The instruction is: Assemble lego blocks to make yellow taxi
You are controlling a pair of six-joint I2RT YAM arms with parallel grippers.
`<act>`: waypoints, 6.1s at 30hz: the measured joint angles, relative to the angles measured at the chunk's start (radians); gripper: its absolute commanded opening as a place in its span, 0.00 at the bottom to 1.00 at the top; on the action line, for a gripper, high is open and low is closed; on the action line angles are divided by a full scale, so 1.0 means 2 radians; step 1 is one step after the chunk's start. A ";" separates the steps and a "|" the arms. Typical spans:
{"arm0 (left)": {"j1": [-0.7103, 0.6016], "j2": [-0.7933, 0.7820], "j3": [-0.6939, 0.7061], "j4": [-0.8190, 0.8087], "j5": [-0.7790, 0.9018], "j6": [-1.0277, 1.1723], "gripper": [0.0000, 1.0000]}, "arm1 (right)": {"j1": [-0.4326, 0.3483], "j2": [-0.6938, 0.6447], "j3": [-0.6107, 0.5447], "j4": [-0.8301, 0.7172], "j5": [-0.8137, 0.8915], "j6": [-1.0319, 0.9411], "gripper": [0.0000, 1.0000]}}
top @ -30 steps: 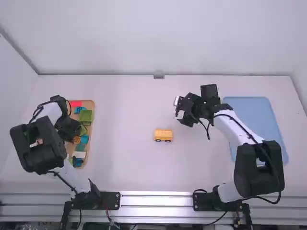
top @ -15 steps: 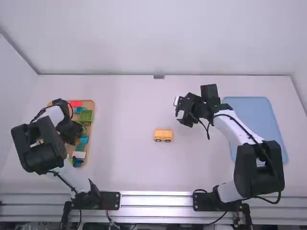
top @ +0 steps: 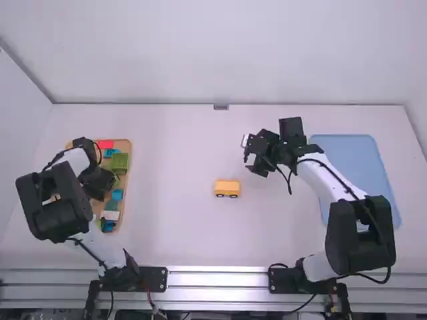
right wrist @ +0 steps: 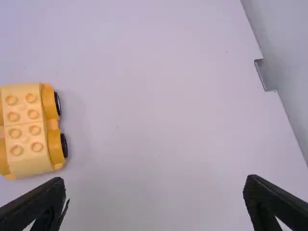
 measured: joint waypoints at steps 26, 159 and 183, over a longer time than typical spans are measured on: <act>-0.001 0.000 0.003 0.005 0.000 -0.020 0.51 | 0.000 0.000 0.000 -0.002 0.000 -0.001 0.98; -0.279 -0.161 -0.214 0.657 0.396 0.278 0.99 | 0.050 0.185 0.122 0.142 -0.022 0.593 0.05; -0.279 -0.356 -0.192 0.380 0.077 0.371 0.99 | 0.184 0.166 0.200 -0.147 0.156 0.380 0.01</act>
